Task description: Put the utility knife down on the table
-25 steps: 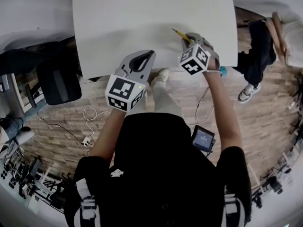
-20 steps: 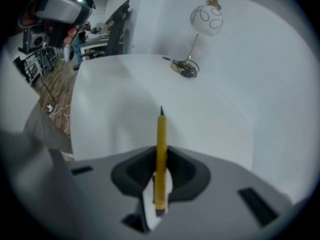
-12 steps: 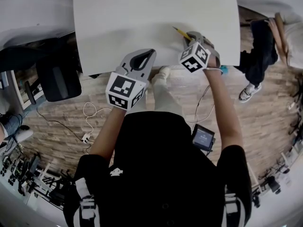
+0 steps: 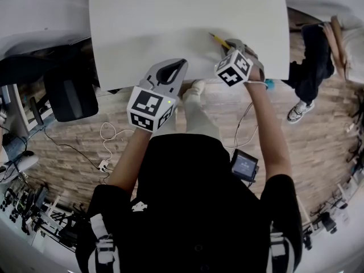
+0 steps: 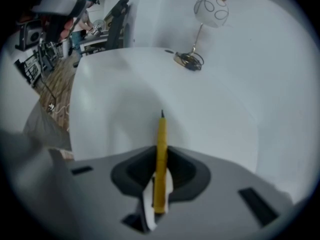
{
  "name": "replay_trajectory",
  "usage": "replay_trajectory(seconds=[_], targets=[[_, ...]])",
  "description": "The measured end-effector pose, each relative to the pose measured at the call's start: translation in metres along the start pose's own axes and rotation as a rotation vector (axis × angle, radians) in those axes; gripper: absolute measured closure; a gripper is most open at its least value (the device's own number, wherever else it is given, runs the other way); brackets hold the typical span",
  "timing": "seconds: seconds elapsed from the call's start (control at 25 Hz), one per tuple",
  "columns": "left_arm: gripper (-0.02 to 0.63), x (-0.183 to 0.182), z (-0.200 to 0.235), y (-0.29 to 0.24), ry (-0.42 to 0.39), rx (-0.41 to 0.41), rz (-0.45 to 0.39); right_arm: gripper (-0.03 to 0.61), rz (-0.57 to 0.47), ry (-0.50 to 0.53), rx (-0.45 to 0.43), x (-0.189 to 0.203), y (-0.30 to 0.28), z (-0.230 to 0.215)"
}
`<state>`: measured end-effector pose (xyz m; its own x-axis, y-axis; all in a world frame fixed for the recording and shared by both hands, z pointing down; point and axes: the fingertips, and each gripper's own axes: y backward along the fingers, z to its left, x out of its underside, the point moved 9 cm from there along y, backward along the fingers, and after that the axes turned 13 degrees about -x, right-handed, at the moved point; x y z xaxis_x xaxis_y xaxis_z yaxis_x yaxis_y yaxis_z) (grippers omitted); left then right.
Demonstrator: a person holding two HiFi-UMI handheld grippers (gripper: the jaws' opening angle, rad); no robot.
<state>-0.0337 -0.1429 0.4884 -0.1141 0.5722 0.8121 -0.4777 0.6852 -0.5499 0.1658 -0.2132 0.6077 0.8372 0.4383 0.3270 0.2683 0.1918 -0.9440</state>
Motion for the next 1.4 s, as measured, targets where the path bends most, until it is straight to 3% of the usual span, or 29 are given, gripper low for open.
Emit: replay_trajectory(seconds=[0.52,0.88,1.4], targets=[[0.595,-0.011,0.002,0.004,-0.013,0.007,-0.013,0.466,-0.025,-0.029,-0.051,-0.004,0.010,0.003],[0.595,-0.025,0.002,0.007,-0.040,0.013,-0.040,0.466,-0.060,-0.067,-0.035,-0.009,0.028,0.000],[0.595,-0.055,0.015,0.021,-0.094,0.031,-0.108,0.534,-0.312,-0.194,0.063,-0.042,0.099,0.005]])
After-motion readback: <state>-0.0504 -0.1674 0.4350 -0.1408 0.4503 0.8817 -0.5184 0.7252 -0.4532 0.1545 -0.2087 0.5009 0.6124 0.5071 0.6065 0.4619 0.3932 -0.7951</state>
